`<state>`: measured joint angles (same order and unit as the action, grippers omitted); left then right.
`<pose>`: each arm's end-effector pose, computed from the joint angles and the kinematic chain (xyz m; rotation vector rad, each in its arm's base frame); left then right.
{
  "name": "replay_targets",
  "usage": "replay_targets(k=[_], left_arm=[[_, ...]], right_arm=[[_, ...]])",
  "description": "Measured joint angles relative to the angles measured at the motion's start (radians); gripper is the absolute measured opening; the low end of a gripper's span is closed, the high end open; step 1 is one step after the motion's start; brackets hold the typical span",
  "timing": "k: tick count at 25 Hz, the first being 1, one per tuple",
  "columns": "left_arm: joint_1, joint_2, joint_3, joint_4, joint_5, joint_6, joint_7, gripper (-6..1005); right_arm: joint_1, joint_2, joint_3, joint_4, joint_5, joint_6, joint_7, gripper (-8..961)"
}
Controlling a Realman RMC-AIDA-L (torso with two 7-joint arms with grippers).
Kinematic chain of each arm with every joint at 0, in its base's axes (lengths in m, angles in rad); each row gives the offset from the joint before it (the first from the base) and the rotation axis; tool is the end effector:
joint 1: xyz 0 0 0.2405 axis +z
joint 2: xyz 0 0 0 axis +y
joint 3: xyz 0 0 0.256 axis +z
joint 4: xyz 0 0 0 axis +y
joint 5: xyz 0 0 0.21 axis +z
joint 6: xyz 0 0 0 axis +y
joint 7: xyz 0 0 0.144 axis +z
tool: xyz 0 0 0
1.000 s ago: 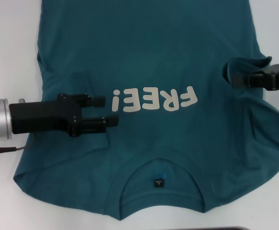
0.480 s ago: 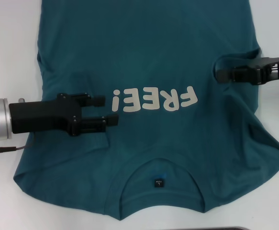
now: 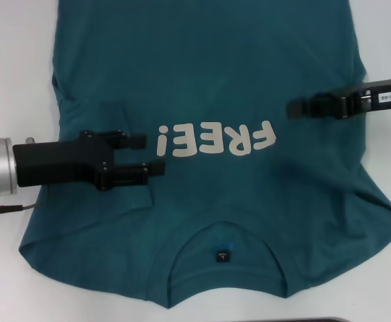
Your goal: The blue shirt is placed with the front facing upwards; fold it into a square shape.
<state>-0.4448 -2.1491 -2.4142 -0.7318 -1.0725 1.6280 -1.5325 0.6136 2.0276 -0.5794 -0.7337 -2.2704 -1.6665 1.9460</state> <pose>-0.2666 0.2932 -0.0245 -2.8009 -0.8824 -0.7004 0.2648 0.3408 0.0293 -2.6864 1.3027 0.5065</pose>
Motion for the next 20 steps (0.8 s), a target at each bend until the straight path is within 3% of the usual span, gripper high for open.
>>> replay_targets(k=[5, 10, 20], left_arm=[[0.000, 0.000, 0.000, 0.001, 0.000, -0.001, 0.001, 766], [-0.001, 0.000, 0.000, 0.002, 0.000, -0.001, 0.002, 766], [-0.002, 0.000, 0.000, 0.002, -0.001, 0.003, -0.001, 766]], right_arm=[[0.005, 0.003, -0.024, 0.013, 0.002, 0.050, 0.021, 131], [-0.006, -0.002, -0.012, 0.004, 0.016, 0.056, 0.023, 372], [-0.064, -0.043, 0.067, -0.003, 0.020, 0.013, 0.029, 675]])
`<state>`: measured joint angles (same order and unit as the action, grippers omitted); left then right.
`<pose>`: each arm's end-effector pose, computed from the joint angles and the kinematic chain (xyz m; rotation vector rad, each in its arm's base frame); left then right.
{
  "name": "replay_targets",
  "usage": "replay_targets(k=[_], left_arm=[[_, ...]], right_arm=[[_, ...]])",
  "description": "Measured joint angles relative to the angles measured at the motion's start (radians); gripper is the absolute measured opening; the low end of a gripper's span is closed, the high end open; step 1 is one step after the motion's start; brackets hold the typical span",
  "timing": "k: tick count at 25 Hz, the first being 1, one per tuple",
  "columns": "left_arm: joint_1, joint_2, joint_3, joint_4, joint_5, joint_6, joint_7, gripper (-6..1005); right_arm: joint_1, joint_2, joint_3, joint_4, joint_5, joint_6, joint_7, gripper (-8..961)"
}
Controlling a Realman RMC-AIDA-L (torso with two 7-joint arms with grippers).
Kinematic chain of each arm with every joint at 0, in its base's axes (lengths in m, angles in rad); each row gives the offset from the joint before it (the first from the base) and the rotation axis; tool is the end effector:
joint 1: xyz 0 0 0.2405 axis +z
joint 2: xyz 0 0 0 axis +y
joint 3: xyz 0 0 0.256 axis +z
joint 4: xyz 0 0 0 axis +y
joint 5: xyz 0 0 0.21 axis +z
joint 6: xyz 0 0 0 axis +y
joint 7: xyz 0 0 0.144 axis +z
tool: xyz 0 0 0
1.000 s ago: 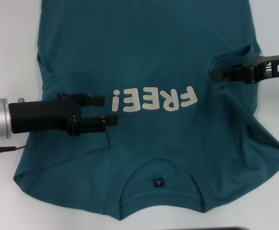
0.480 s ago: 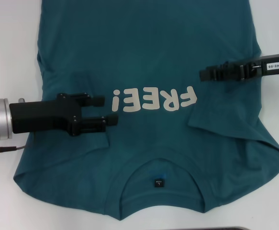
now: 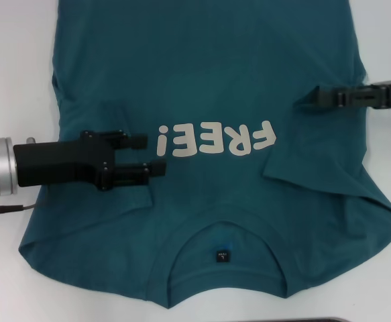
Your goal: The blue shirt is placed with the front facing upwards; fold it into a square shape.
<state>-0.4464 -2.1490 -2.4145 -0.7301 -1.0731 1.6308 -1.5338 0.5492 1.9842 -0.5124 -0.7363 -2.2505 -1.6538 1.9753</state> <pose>-0.2659 0.2932 -0.0247 -2.8035 -0.8839 -0.7045 0.2952 0.3327 0.0571 -2.5190 1.3974 0.5572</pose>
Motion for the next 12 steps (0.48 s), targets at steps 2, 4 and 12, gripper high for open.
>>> replay_targets(k=[2, 4, 12], left_arm=[[0.000, 0.000, 0.000, 0.000, -0.001, 0.004, -0.003, 766], [0.000, 0.001, -0.002, -0.001, -0.005, 0.007, -0.004, 766], [-0.008, 0.000, -0.003, -0.001, -0.007, 0.010, -0.015, 767]], right_arm=[[-0.015, -0.011, 0.017, -0.001, 0.000, -0.035, 0.000, 734], [-0.034, -0.022, 0.039, -0.001, 0.000, -0.065, -0.003, 794], [-0.110, -0.053, 0.085, -0.002, -0.001, -0.118, -0.006, 785]])
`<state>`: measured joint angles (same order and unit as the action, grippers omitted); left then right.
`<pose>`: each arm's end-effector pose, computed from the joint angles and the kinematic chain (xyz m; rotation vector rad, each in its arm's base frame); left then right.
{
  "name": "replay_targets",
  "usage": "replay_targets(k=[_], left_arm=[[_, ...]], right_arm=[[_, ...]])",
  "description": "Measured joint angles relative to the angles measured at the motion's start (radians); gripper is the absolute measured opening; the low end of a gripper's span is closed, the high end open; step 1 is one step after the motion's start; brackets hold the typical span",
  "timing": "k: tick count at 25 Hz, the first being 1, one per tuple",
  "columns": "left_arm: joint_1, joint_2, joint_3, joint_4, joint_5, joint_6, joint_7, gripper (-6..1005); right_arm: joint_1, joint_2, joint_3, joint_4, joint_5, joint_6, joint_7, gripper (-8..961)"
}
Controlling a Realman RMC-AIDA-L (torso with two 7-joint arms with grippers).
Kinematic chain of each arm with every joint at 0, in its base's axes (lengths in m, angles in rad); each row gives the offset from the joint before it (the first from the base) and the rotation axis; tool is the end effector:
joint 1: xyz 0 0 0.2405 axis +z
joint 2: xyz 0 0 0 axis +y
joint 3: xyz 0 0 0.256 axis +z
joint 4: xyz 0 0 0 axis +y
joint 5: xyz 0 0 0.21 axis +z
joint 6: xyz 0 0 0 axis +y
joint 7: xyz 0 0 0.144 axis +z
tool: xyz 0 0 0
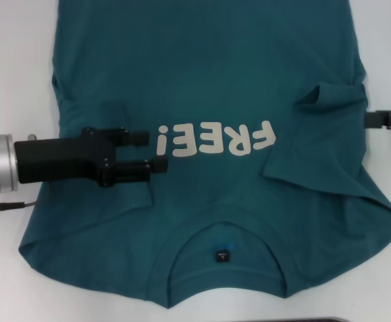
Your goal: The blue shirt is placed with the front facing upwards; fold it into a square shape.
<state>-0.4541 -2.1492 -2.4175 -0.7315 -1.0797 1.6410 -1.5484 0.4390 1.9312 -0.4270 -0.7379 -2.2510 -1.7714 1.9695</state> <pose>-0.2622 0.2949 -0.0236 -2.8062 -0.8915 -0.7246 0.3305 0.2913 0.0873 -2.4378 1.5116 0.6125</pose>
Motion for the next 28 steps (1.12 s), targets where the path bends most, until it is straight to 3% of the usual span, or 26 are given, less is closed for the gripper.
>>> replay_targets(k=[7, 20, 25, 28], left_arm=[[-0.018, 0.000, 0.002, 0.001, 0.003, 0.000, -0.006, 767], [-0.021, 0.002, 0.003, 0.001, 0.007, -0.003, -0.027, 767], [-0.003, 0.020, 0.002, -0.005, 0.013, 0.008, -0.086, 767], [0.013, 0.045, -0.001, -0.008, 0.018, 0.028, -0.145, 767]], right_arm=[[-0.032, -0.012, -0.010, 0.010, -0.034, 0.006, 0.006, 779], [-0.048, -0.002, 0.009, 0.011, -0.078, 0.000, 0.000, 778], [-0.024, 0.006, 0.010, 0.011, -0.077, 0.007, -0.008, 777], [-0.008, 0.009, 0.009, 0.011, -0.077, 0.013, -0.008, 776]])
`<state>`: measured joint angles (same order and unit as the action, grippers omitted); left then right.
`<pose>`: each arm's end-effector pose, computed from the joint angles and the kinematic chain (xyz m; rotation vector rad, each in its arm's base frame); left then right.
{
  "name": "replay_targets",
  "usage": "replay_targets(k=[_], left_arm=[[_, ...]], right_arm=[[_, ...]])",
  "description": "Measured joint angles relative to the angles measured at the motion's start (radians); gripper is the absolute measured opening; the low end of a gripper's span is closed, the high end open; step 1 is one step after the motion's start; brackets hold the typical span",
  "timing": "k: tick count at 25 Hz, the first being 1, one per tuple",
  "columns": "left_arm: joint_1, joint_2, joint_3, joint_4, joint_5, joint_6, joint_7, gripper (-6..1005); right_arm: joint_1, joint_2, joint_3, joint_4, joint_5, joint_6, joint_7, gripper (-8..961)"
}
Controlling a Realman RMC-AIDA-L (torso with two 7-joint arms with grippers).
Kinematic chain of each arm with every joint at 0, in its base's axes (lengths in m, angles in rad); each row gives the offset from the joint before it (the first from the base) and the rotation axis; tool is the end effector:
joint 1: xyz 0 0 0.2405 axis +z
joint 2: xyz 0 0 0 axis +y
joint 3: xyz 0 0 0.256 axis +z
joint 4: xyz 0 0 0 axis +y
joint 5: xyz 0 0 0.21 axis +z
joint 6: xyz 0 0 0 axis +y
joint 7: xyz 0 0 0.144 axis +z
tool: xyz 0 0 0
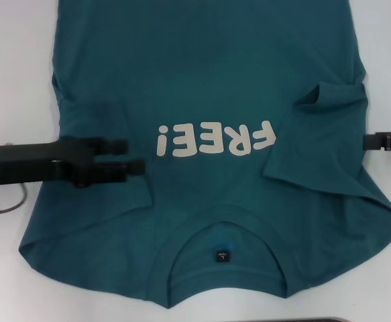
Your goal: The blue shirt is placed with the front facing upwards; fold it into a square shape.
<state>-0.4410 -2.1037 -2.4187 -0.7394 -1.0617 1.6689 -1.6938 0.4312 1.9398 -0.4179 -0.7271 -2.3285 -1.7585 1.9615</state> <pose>-0.2757 0.2927 -0.0064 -2.7720 -1.0965 -0.6767 0.3410 0.2822 0.0785 -2.4348 1.5679 0.5246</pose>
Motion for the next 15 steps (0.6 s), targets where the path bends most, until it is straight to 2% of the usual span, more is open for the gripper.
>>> replay_targets(k=[4, 7, 9, 10, 12, 15], left_arm=[[0.014, 0.041, -0.002, -0.004, 0.001, 0.031, -0.082, 767], [0.028, 0.080, 0.000, -0.020, 0.006, 0.046, -0.172, 767], [0.033, 0.096, -0.001, -0.027, 0.018, 0.047, -0.212, 767], [0.033, 0.096, -0.001, -0.027, 0.018, 0.047, -0.212, 767], [0.036, 0.124, -0.006, -0.036, 0.066, 0.047, -0.287, 767], [0.037, 0.140, -0.008, -0.040, 0.098, 0.047, -0.324, 767]], right_arm=[[0.021, 0.006, 0.001, 0.000, 0.000, 0.011, 0.000, 775], [0.038, 0.012, -0.001, 0.000, 0.000, 0.022, -0.002, 775], [0.048, 0.014, -0.004, 0.000, 0.000, 0.032, -0.003, 775], [0.053, 0.015, -0.006, 0.001, 0.000, 0.037, -0.003, 775], [0.062, 0.015, -0.006, 0.009, 0.000, 0.046, -0.004, 775], [0.070, 0.015, -0.007, 0.015, 0.000, 0.053, -0.004, 775]])
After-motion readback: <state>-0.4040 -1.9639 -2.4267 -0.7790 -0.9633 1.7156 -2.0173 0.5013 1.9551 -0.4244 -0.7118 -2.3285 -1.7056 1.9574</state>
